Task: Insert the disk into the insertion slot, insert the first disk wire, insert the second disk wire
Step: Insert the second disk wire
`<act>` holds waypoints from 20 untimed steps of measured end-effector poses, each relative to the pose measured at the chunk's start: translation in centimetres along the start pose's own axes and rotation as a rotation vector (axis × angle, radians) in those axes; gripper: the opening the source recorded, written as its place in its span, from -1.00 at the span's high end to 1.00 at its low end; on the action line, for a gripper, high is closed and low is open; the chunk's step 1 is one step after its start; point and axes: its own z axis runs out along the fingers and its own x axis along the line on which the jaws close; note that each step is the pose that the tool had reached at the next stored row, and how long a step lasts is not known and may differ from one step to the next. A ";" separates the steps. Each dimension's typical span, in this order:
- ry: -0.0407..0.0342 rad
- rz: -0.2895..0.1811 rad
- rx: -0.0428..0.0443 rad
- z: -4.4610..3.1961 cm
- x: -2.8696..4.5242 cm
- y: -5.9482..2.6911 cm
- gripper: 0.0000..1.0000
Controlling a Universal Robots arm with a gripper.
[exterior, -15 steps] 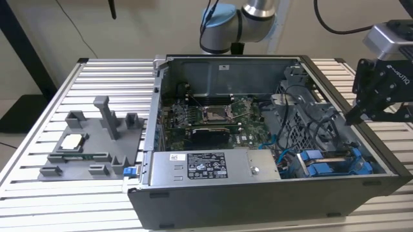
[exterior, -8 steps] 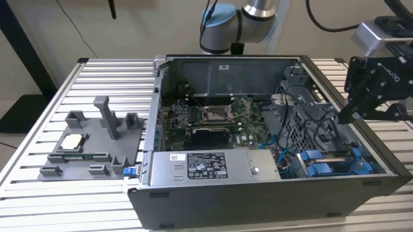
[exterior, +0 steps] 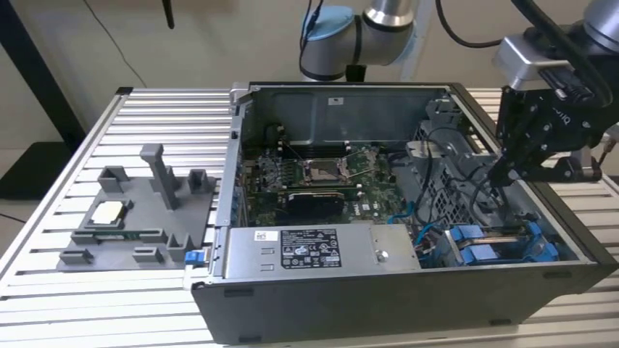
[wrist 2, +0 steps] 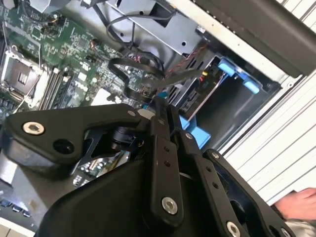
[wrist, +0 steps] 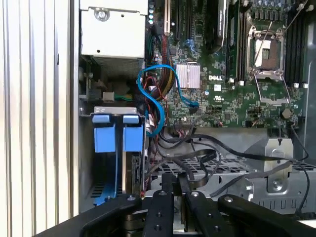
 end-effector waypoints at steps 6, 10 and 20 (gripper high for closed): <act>0.0001 -0.001 0.0059 0.00 0.02 0.37 0.68; 0.0019 -0.001 0.0085 0.04 0.05 0.55 0.68; 0.0034 -0.007 0.0467 0.44 1.08 1.89 0.68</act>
